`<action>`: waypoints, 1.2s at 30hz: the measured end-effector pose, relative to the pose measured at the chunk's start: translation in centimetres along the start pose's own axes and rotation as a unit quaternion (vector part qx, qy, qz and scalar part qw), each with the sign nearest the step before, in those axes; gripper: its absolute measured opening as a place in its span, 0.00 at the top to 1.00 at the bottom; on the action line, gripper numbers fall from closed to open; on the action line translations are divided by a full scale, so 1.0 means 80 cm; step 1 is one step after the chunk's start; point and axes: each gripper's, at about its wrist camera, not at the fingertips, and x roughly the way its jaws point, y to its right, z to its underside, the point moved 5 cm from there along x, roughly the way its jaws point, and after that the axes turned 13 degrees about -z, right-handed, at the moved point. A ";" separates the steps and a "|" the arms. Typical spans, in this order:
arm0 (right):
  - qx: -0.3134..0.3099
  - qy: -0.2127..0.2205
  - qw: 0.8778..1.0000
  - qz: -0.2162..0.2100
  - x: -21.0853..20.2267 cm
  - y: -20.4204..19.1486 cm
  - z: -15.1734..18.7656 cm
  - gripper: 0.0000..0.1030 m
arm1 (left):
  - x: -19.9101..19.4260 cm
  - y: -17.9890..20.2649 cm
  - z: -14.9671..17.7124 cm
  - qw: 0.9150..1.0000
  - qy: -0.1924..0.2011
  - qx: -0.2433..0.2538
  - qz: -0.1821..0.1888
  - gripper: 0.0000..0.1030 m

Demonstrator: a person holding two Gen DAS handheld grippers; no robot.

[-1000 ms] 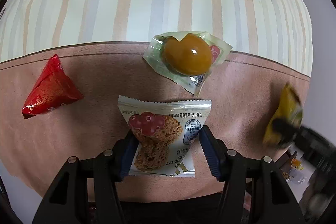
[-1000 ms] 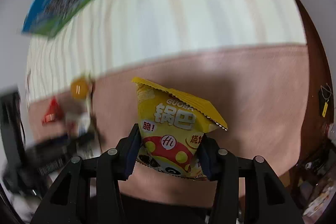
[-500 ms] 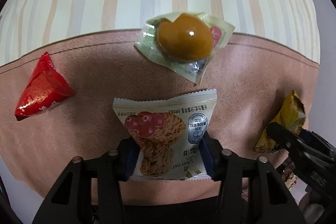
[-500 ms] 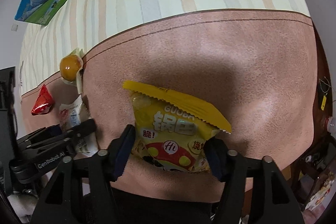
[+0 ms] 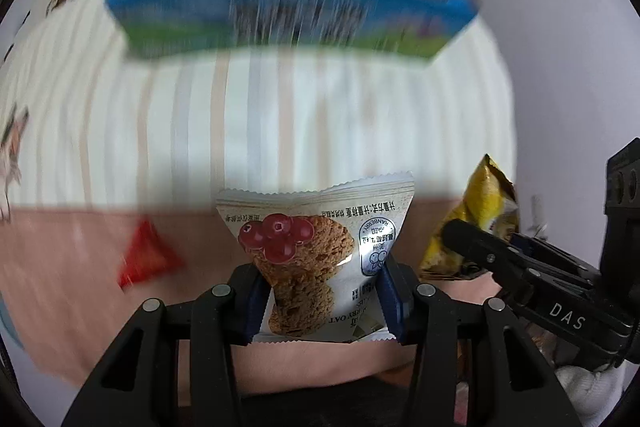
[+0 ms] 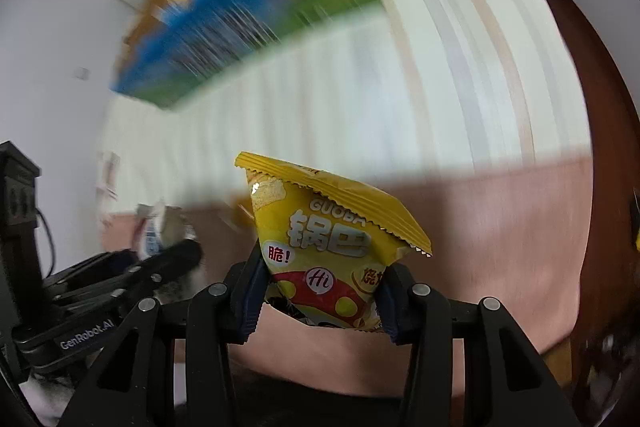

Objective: Organize snacks
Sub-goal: 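Carry both packs into the cardboard box and open both tools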

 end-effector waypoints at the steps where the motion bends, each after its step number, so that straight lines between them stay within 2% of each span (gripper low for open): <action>1: -0.011 0.010 1.000 -0.008 -0.010 -0.015 -0.020 0.52 | -0.014 -0.002 -0.017 1.000 0.009 -0.004 0.006 0.57; 5: -0.054 0.045 0.997 -0.016 -0.042 -0.063 -0.101 0.52 | -0.063 -0.030 -0.093 0.999 0.050 -0.014 0.007 0.57; 8: -0.084 0.066 0.994 0.001 -0.051 -0.091 -0.163 0.52 | -0.079 -0.049 -0.156 0.997 0.070 -0.018 -0.017 0.56; 11: -0.085 0.066 0.994 0.010 -0.035 -0.108 -0.213 0.52 | -0.077 -0.081 -0.205 0.996 0.065 -0.020 -0.054 0.56; 15: -0.072 0.044 0.996 0.031 -0.008 -0.093 -0.265 0.52 | -0.034 -0.117 -0.258 0.994 0.023 -0.013 -0.110 0.56; 19: -0.057 0.019 0.997 0.052 0.036 -0.079 -0.300 0.52 | 0.014 -0.146 -0.276 0.987 -0.014 -0.004 -0.162 0.56; 24: -0.040 -0.018 0.996 0.079 0.074 -0.048 -0.305 0.51 | 0.065 -0.159 -0.282 0.984 -0.050 0.007 -0.173 0.56; 26: -0.030 -0.041 0.995 0.086 0.086 -0.036 -0.302 0.48 | 0.075 -0.160 -0.280 0.985 -0.060 0.006 -0.165 0.56; 27: -0.028 -0.049 0.994 0.090 0.091 -0.032 -0.301 0.37 | 0.078 -0.161 -0.278 0.985 -0.062 0.001 -0.158 0.55; 28: -0.028 -0.052 0.994 0.093 0.092 -0.030 -0.299 0.23 | 0.081 -0.162 -0.278 0.987 -0.065 -0.006 -0.149 0.53; 29: -0.028 -0.053 0.994 0.096 0.094 -0.028 -0.299 0.17 | 0.081 -0.162 -0.277 0.989 -0.067 -0.013 -0.134 0.51; 30: -0.028 -0.053 0.993 0.097 0.094 -0.027 -0.299 0.13 | 0.085 -0.164 -0.278 0.989 -0.066 -0.017 -0.129 0.45; 31: -0.025 -0.056 0.994 0.096 0.094 -0.026 -0.298 0.13 | 0.084 -0.165 -0.278 0.990 -0.062 -0.021 -0.126 0.34; 33: -0.025 -0.056 0.994 0.091 0.093 -0.027 -0.297 0.10 | 0.082 -0.166 -0.278 0.991 -0.051 -0.026 -0.118 0.25; 36: -0.034 -0.053 0.993 0.097 0.090 -0.032 -0.294 0.08 | 0.070 -0.162 -0.273 0.993 -0.042 -0.035 -0.102 0.19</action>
